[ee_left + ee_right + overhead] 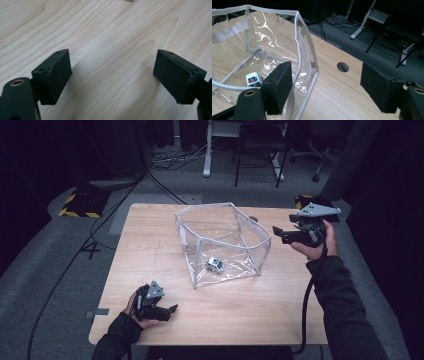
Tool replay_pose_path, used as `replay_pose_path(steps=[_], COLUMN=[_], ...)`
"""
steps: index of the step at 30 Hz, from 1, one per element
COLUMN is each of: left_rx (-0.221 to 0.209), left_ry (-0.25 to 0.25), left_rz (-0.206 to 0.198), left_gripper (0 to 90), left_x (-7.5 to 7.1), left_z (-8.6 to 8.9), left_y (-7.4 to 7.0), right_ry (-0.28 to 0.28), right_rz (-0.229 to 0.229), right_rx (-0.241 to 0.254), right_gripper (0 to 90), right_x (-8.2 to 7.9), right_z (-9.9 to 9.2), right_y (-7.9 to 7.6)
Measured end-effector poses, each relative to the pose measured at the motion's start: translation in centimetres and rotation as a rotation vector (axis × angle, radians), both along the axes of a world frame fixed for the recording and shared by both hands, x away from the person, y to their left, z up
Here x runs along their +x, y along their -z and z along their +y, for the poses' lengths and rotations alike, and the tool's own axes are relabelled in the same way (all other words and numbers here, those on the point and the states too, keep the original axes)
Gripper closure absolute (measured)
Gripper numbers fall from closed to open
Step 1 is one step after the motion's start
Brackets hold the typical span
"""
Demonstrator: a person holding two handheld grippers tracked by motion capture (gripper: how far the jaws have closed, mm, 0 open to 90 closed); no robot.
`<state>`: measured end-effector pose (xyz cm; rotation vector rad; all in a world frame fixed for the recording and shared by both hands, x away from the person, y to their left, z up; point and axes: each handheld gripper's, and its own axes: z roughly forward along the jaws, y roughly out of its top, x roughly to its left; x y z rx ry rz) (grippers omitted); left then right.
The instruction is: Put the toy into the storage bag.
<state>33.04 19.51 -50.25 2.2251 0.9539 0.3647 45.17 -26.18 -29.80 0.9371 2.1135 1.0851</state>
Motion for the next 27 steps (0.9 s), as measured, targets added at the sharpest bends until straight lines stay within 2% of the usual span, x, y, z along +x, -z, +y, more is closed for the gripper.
replay_pose_path(steps=[7, 27], left_rx=[0.0, -0.005], left_ry=[0.001, 0.002], left_rz=[0.001, 0.005], left_gripper=[15.2, 15.2], left_x=[0.0, 0.0], left_z=[0.0, 0.0], left_y=[0.0, 0.0], right_ry=[0.004, -0.006], right_rz=[0.004, 0.019], right_rx=[0.001, -0.041], right_gripper=[25.9, 25.9], right_x=[-0.2, -1.2], right_z=[-0.4, -1.3], right_y=[0.6, 3.2])
